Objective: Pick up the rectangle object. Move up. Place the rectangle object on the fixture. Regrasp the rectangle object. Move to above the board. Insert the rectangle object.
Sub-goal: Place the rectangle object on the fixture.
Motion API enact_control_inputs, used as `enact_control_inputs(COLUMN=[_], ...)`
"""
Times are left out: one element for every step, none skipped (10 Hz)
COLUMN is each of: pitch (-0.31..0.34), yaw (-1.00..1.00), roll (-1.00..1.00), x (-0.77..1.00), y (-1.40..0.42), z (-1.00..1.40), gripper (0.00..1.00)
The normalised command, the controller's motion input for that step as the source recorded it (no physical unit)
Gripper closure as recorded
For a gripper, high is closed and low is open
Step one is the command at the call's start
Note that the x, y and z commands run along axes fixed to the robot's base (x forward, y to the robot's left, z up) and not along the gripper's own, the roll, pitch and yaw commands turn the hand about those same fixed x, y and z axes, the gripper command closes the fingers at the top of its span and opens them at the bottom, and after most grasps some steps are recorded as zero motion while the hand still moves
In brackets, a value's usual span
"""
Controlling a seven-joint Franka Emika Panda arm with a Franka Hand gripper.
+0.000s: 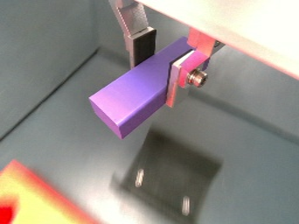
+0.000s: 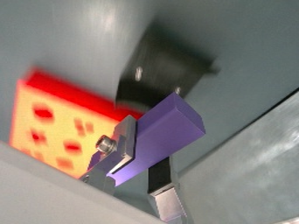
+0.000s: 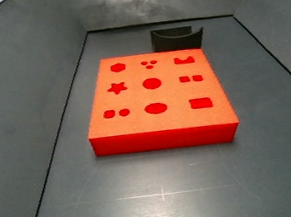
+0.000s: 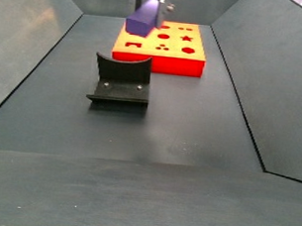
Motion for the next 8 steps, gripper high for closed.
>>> enact_control_inputs(pitch=[0.109,0.151,0.202,0.235,0.300,0.390,0.383,0.317], yaw=[0.53,0.51,0.48,0.44,0.36,0.25,0.12,-0.02], roll=[-1.00,-1.00,-1.00,-1.00,-1.00,-1.00,-0.83,-0.59], x=[0.67,0.57,0.46,0.40,0.28,0.15,0.07,0.04], y=[-0.60,-0.32,-0.14,-0.09,-0.03,0.02,0.04,0.03], z=[-0.05,-0.02,-0.01,-0.01,-0.02,-0.01,-0.01,-0.01], gripper=[1.00,1.00,1.00,1.00,1.00,1.00,1.00,1.00])
